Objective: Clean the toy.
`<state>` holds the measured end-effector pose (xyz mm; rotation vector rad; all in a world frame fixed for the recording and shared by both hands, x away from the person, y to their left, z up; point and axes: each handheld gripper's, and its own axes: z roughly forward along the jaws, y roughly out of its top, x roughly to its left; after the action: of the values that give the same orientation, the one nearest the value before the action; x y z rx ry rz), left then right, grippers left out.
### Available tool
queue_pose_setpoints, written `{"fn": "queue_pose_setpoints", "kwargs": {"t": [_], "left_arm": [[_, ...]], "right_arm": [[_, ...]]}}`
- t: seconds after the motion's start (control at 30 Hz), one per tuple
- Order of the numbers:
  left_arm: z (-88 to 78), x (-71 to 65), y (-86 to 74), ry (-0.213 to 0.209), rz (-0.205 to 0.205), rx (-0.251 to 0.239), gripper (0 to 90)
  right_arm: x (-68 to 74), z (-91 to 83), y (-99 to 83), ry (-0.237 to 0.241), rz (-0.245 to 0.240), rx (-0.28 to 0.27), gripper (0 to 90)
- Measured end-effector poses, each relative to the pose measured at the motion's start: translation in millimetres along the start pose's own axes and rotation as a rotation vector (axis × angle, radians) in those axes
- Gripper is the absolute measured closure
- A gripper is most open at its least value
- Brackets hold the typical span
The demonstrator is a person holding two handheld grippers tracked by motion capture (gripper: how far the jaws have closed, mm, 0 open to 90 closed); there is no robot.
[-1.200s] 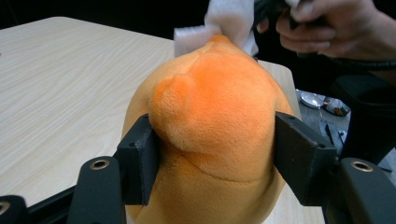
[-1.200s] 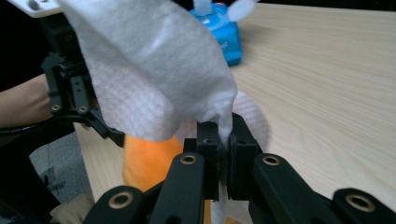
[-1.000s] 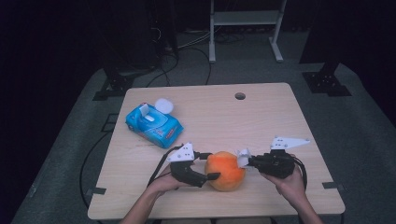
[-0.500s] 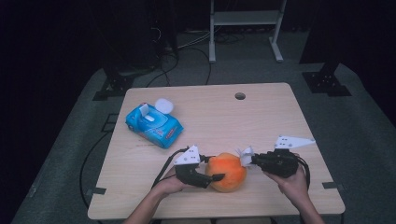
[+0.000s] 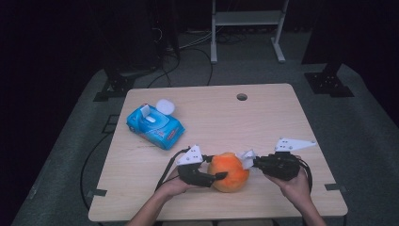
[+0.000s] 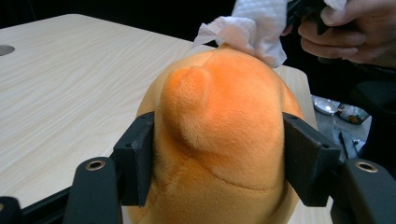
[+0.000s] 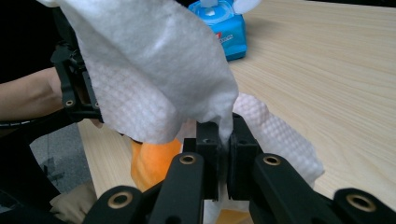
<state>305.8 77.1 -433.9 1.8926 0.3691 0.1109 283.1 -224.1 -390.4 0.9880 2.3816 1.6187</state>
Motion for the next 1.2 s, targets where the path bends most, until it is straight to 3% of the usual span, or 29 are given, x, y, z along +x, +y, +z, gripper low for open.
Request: {"fn": "queue_pose_setpoints", "kwargs": {"t": [0.13, 0.27, 0.33, 0.43, 0.5, 0.53, 0.63, 0.73, 0.8, 0.87, 0.97, 1.13, 1.2], "left_arm": [[2.2, -2.4, 0.0, 0.015, 0.0, -0.004, 32.8], [1.7, -3.0, 0.5, 0.035, -0.009, -0.004, 32.9], [2.5, -2.7, 1.3, 0.042, -0.012, -0.003, 33.0], [4.3, -3.2, 1.4, 0.053, -0.007, -0.006, 32.5], [4.5, -3.1, 0.7, 0.054, -0.014, -0.008, 32.1], [3.9, -2.6, 0.4, 0.052, -0.014, -0.009, 32.0], [2.7, -2.8, 0.4, 0.019, -0.007, 0.001, 32.2], [1.2, -5.3, 0.0, -0.022, 0.02, 0.018, 32.3], [0.0, -7.0, 0.3, -0.046, 0.035, 0.026, 31.3], [-2.5, -7.1, 0.2, -0.104, 0.063, 0.028, 26.5], [-3.3, -7.8, 0.0, -0.103, 0.077, 0.021, 21.8], [1.5, -12.5, 1.6, -0.088, 0.095, 0.041, 30.6], [2.8, -14.5, 1.5, -0.094, 0.1, 0.043, 31.8]], "right_arm": [[14.5, 9.0, 2.5, 0.063, -0.045, 0.01, 84.8], [17.4, 15.3, 1.6, 0.03, -0.087, 0.047, 84.8], [14.1, 12.7, 1.6, -0.018, -0.092, 0.055, 84.8], [12.9, 10.8, 0.7, -0.013, -0.071, 0.047, 84.8], [17.4, 13.8, -0.2, 0.024, -0.088, 0.047, 84.7], [19.5, 15.5, -0.4, 0.02, -0.102, 0.053, 84.8], [15.4, 12.1, 1.7, -0.007, -0.09, 0.049, 84.8], [6.7, 3.8, 2.6, -0.037, -0.046, 0.012, 84.6], [4.4, 1.7, 2.0, -0.037, -0.039, 0.01, 84.6], [4.1, 3.2, -0.4, -0.017, -0.038, 0.035, 84.7], [3.5, 6.1, -5.6, 0.001, -0.047, 0.098, 84.9], [7.3, 0.4, -1.6, 0.001, -0.05, 0.081, 85.0], [13.8, 2.6, 2.0, 0.03, -0.057, 0.058, 85.0]]}}
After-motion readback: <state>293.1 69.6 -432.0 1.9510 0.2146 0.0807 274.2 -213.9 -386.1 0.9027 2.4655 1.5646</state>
